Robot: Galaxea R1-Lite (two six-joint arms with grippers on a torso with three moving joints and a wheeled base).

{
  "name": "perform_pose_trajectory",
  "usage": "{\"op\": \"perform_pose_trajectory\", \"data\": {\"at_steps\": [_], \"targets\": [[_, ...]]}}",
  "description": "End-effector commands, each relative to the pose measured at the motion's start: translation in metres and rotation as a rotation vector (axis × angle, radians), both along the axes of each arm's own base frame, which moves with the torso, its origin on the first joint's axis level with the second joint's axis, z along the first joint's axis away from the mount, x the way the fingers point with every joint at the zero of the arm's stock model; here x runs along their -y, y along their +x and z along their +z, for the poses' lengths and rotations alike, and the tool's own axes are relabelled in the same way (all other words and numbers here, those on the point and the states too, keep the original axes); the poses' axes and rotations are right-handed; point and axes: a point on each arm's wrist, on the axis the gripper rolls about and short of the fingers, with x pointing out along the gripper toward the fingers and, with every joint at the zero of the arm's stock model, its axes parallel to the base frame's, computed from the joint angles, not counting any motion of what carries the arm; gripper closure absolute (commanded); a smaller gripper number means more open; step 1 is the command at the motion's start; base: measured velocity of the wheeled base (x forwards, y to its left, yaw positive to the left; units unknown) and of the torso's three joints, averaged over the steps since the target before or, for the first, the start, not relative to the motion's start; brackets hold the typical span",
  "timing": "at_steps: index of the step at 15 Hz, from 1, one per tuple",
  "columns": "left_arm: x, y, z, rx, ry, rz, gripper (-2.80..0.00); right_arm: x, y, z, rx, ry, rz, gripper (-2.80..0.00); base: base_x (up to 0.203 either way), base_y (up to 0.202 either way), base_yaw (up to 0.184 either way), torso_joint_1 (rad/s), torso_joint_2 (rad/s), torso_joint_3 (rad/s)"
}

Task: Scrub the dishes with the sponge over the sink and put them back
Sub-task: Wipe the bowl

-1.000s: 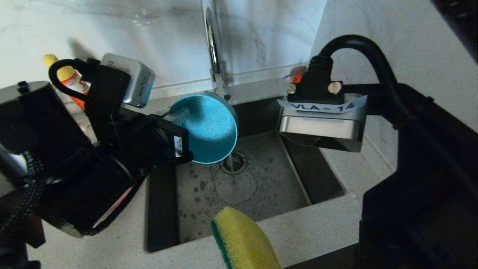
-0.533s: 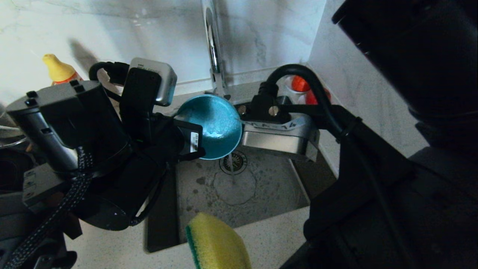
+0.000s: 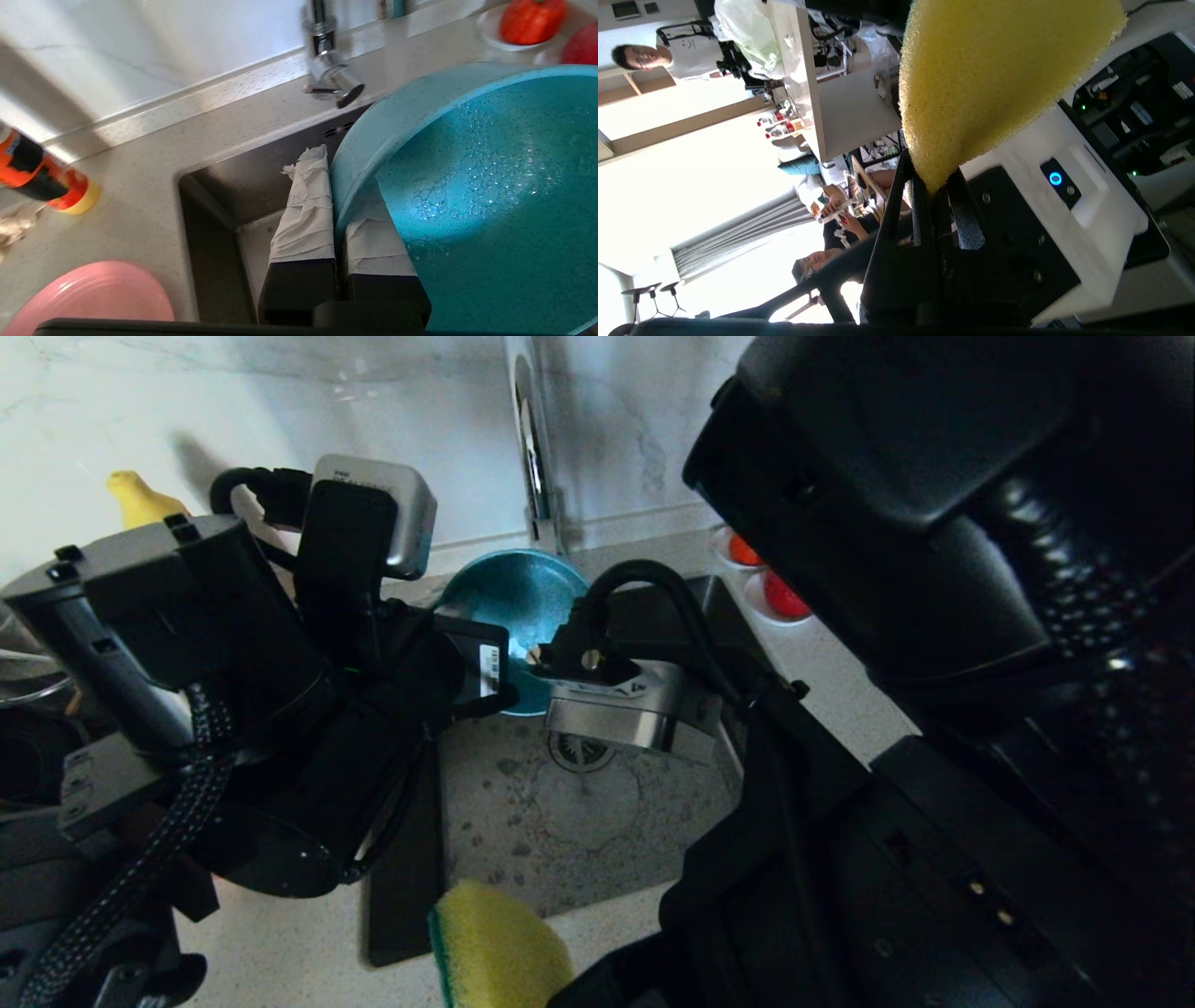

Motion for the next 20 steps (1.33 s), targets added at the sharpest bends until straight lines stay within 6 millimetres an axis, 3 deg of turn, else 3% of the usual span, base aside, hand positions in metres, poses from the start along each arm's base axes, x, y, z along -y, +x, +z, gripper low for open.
{"op": "perform_pose_trajectory", "data": {"at_steps": [1, 9, 12, 20], "targets": [[0.0, -0.001, 0.0, 0.002, -0.001, 0.0, 0.0, -0.005, 0.003, -0.004, -0.007, -0.006, -0.002, 0.0, 0.0, 0.0, 0.0, 0.0, 0.0, 0.0], [-0.008, -0.01, 0.004, 0.02, -0.017, -0.006, 0.0, -0.006, 0.027, -0.01, -0.009, -0.004, -0.075, 0.0, 0.0, 0.0, 0.0, 0.0, 0.0, 0.0], [-0.013, -0.014, 0.001, 0.014, -0.009, -0.007, 0.0, 0.002, 0.044, -0.005, -0.014, 0.043, -0.126, 0.0, 0.0, 0.0, 0.0, 0.0, 0.0, 0.0], [-0.011, -0.017, -0.001, 0.068, -0.056, -0.049, 0.0, 0.007, 0.063, 0.003, 0.01, 0.138, -0.165, 0.0, 0.0, 0.0, 0.0, 0.0, 0.0, 0.0]]}}
